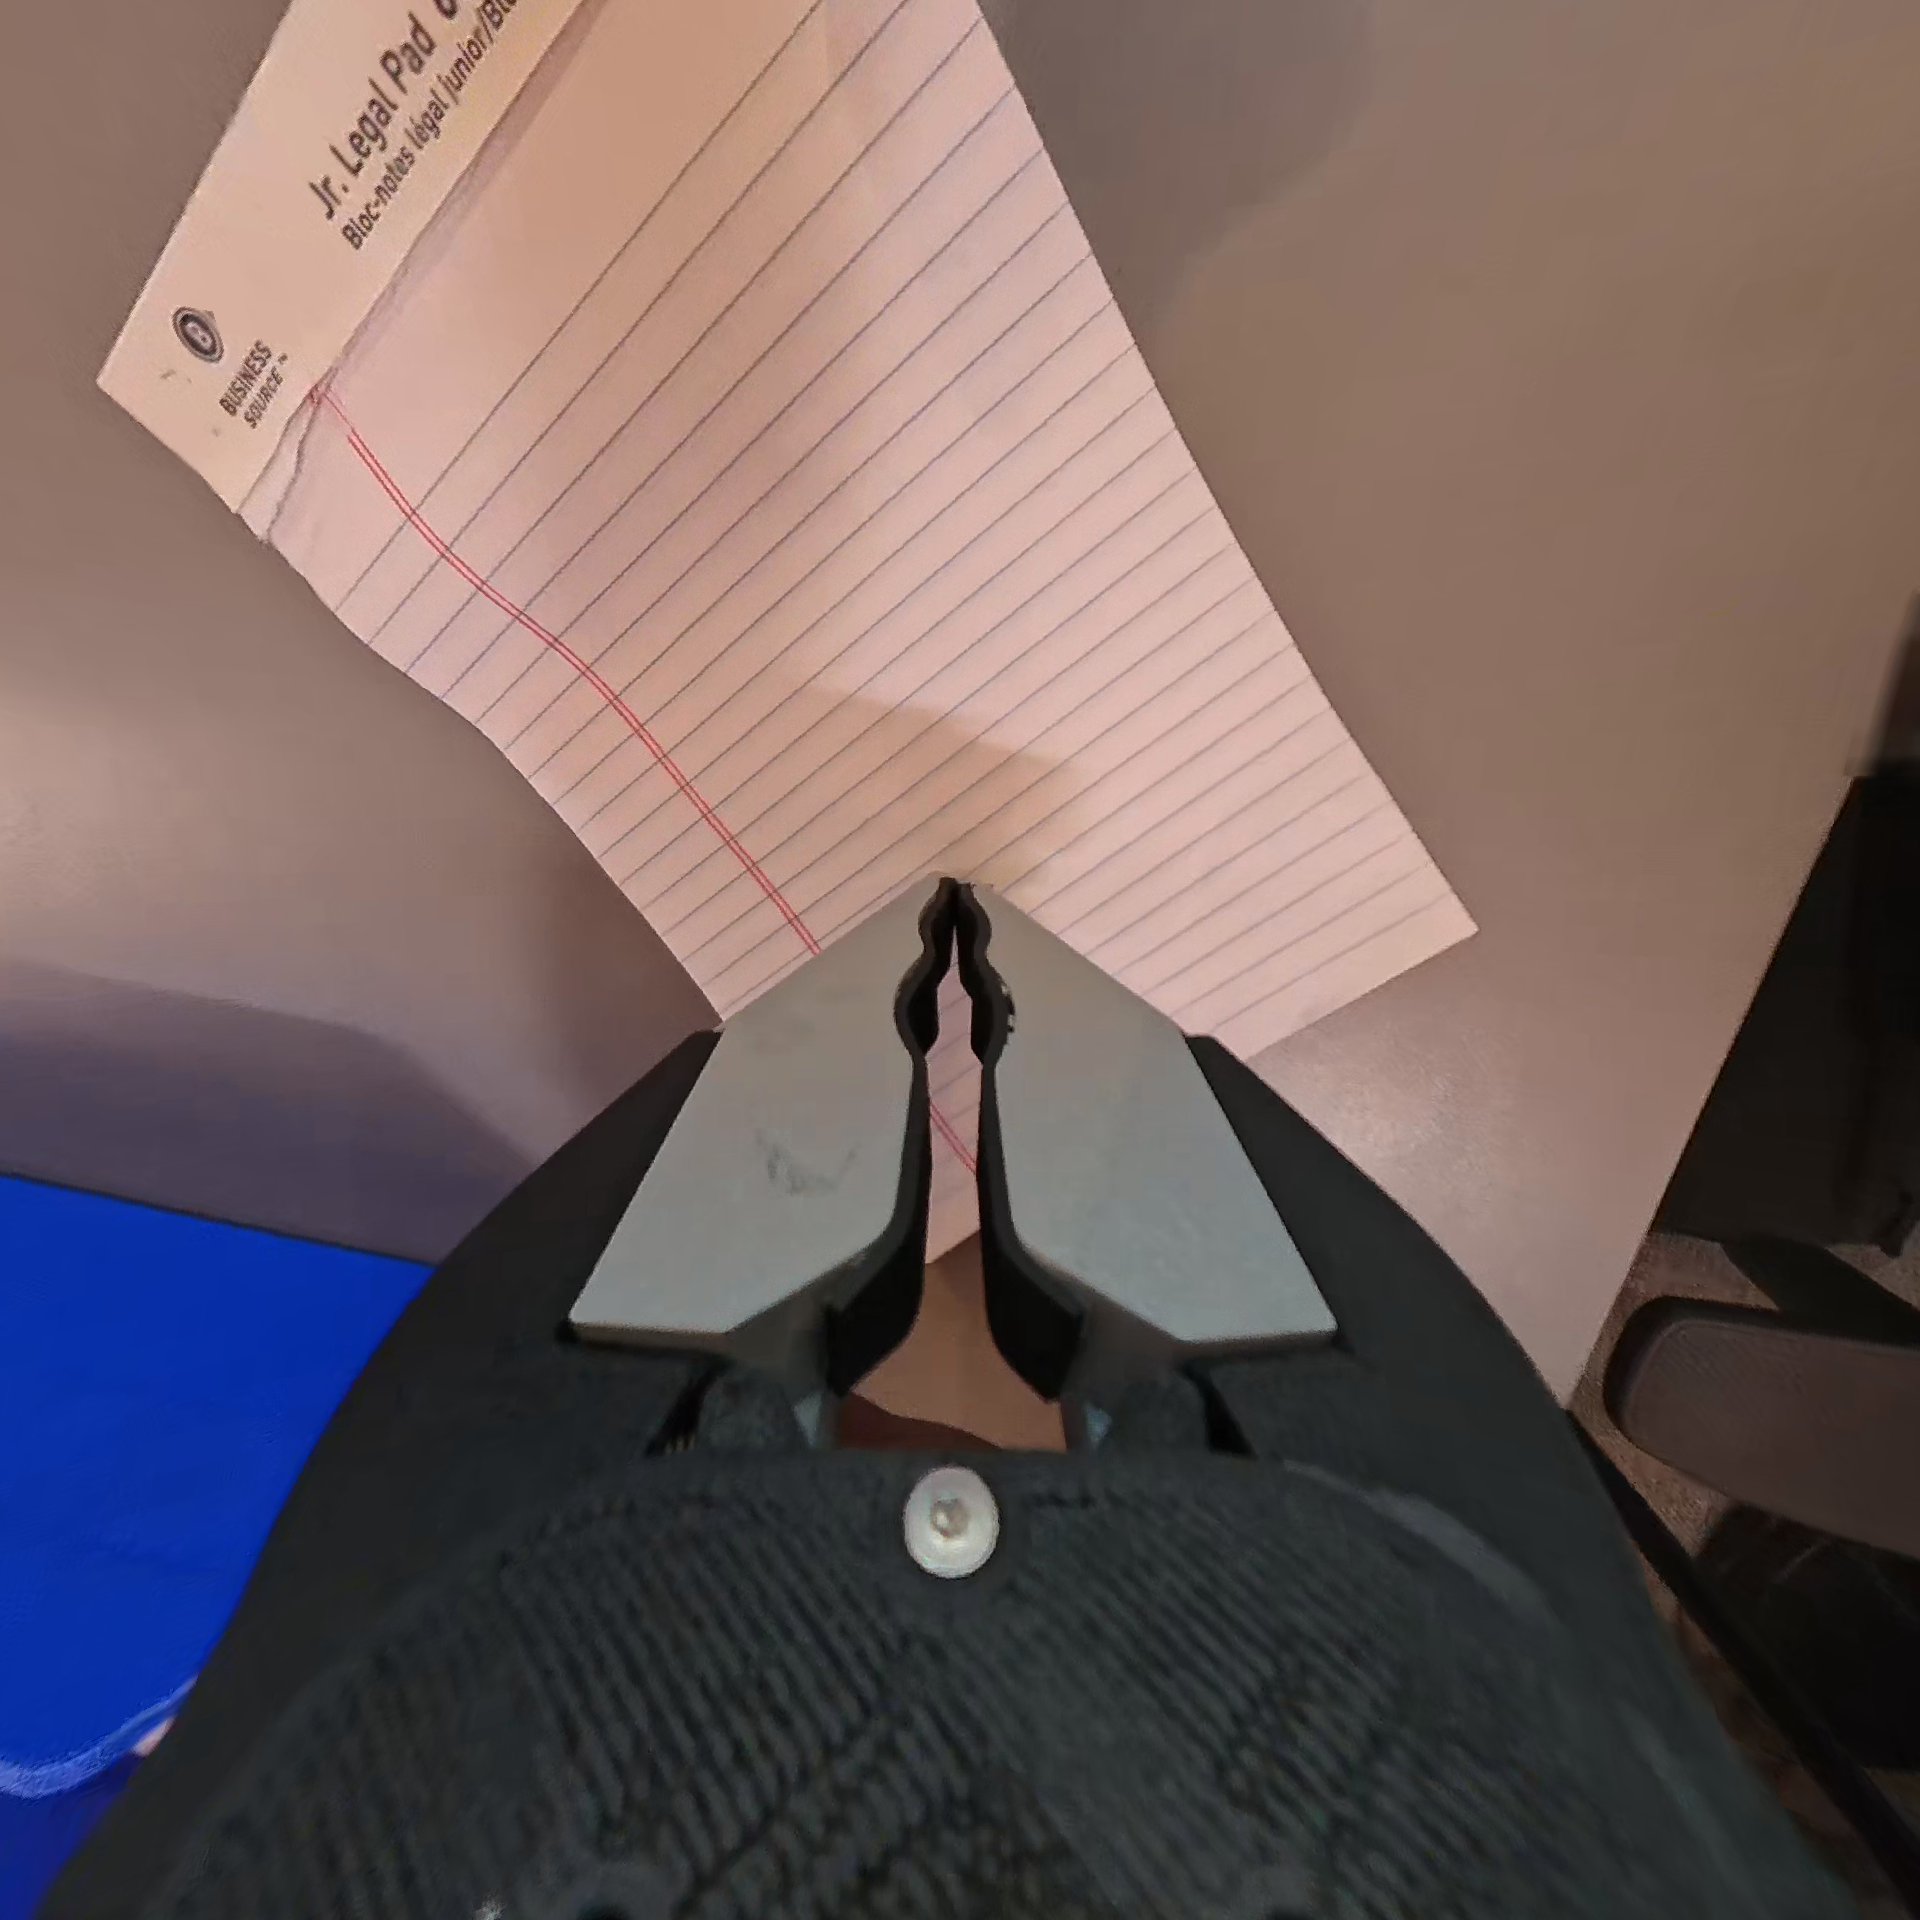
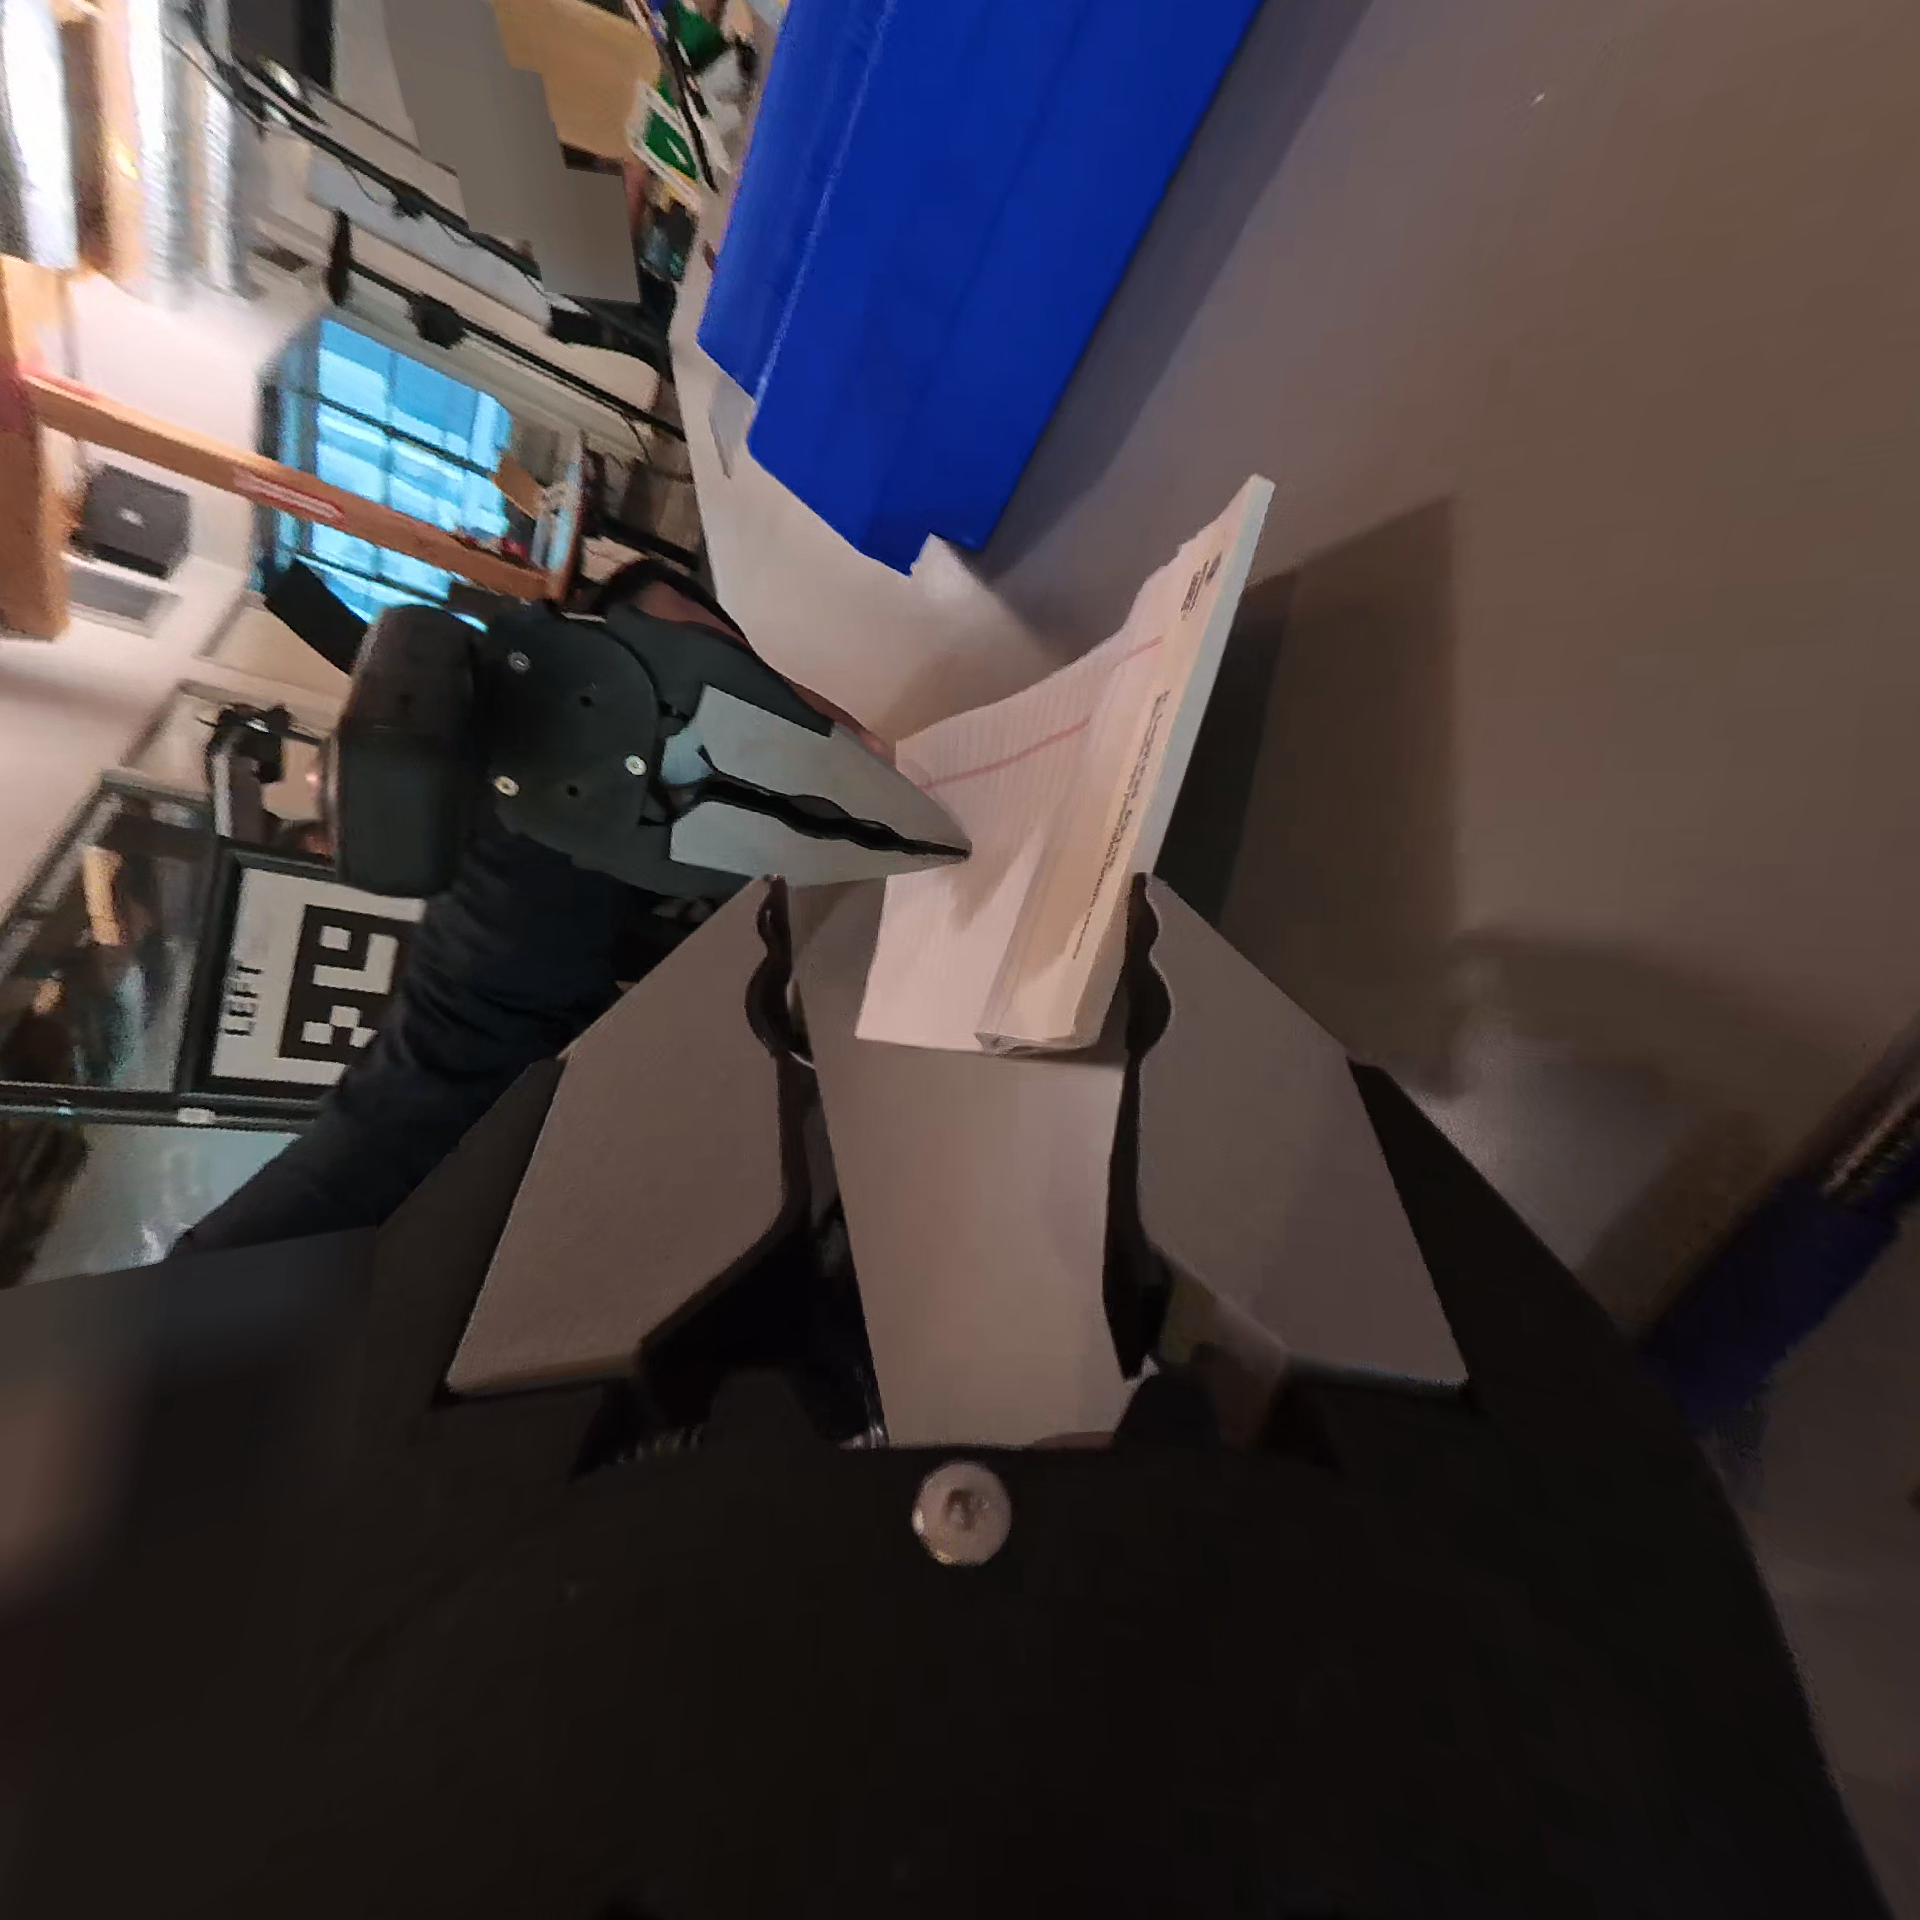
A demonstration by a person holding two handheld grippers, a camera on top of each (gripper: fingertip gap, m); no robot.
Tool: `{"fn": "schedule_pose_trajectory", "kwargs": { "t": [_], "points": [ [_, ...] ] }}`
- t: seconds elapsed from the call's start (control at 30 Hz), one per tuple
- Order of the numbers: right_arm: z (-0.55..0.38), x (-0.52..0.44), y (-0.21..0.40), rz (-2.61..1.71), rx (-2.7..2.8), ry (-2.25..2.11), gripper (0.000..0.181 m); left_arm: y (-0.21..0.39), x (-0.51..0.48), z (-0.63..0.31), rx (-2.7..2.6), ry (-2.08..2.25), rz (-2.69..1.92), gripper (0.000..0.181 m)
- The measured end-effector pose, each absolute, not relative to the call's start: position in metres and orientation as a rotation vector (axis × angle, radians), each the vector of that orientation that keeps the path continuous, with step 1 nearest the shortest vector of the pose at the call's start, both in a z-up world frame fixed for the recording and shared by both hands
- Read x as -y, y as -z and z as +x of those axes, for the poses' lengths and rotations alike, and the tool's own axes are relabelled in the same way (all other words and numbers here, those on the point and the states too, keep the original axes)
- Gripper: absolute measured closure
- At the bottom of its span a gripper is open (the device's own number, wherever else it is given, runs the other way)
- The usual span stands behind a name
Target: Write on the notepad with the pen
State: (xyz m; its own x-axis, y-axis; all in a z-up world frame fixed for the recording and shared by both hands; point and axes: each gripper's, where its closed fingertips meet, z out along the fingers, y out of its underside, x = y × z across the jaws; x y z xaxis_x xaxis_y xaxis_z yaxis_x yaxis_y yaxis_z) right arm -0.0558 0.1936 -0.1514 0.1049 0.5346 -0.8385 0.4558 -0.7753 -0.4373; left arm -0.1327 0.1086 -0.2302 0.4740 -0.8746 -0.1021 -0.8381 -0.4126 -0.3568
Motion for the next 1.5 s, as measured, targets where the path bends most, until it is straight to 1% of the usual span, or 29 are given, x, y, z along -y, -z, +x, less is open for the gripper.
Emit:
{"fn": "schedule_pose_trajectory", "kwargs": {
  "t": [0.03,0.07,0.1,0.2,0.3,0.4,0.47,0.6,0.7,0.77,0.83,0.9,0.97,1.07,1.2,1.3,1.4,1.5],
  "points": [
    [-0.057,-0.195,0.146,-2.244,0.974,-1.868,0.123,0.23,-0.109,-0.133,-1.424,0.155,-2.364,0.181],
    [-0.058,-0.192,0.137,-2.19,0.934,-1.99,0.133,0.23,-0.109,-0.132,-1.408,0.169,-2.358,0.181],
    [-0.059,-0.186,0.129,-2.136,0.934,-2.078,0.175,0.23,-0.111,-0.129,-1.385,0.191,-2.338,0.181],
    [-0.076,-0.169,0.134,-2.144,0.995,-2.087,0.167,0.23,-0.114,-0.12,-1.341,0.258,-2.311,0.181],
    [-0.087,-0.167,0.163,-2.252,1.075,-1.873,0.163,0.23,-0.117,-0.115,-1.341,0.253,-2.298,0.181],
    [-0.087,-0.18,0.171,-2.252,1.086,-1.667,0.149,0.23,-0.117,-0.115,-1.359,0.215,-2.276,0.181],
    [-0.082,-0.191,0.175,-2.262,1.089,-1.491,0.142,0.229,-0.117,-0.114,-1.417,0.134,-2.22,0.181],
    [-0.067,-0.195,0.188,-2.302,1.165,-1.217,0.14,0.221,-0.117,-0.119,-1.478,-0.097,-2.16,0.181],
    [-0.056,-0.196,0.194,-2.306,1.167,-1.123,0.135,0.202,-0.128,-0.127,-1.325,-0.161,-2.187,0.181],
    [-0.048,-0.195,0.196,-2.317,1.156,-1.1,0.132,0.197,-0.144,-0.15,-1.15,-0.275,-2.277,0.181],
    [-0.041,-0.192,0.198,-2.34,1.136,-1.079,0.128,0.207,-0.146,-0.167,-1.021,-0.282,-2.403,0.181],
    [-0.033,-0.186,0.202,-2.37,1.123,-1.077,0.12,0.22,-0.141,-0.168,-0.946,-0.2,-2.484,0.181],
    [-0.026,-0.181,0.201,-2.382,1.079,-1.12,0.115,0.23,-0.138,-0.169,-0.887,-0.149,-2.528,0.181],
    [-0.017,-0.172,0.199,-2.398,1.032,-1.183,0.113,0.229,-0.134,-0.162,-0.818,-0.01,-2.539,0.181],
    [-0.004,-0.164,0.21,-2.461,1.02,-1.149,0.11,0.229,-0.115,-0.147,-0.798,0.237,-2.581,0.181],
    [-0.002,-0.161,0.21,-2.476,0.982,-1.199,0.113,0.229,-0.101,-0.136,-0.836,0.334,-2.573,0.181],
    [-0.01,-0.154,0.211,-2.499,0.958,-1.312,0.124,0.229,-0.096,-0.124,-0.826,0.423,-2.545,0.181],
    [-0.015,-0.151,0.217,-2.518,0.94,-1.368,0.144,0.229,-0.089,-0.108,-0.821,0.551,-2.514,0.181]
  ]
}}
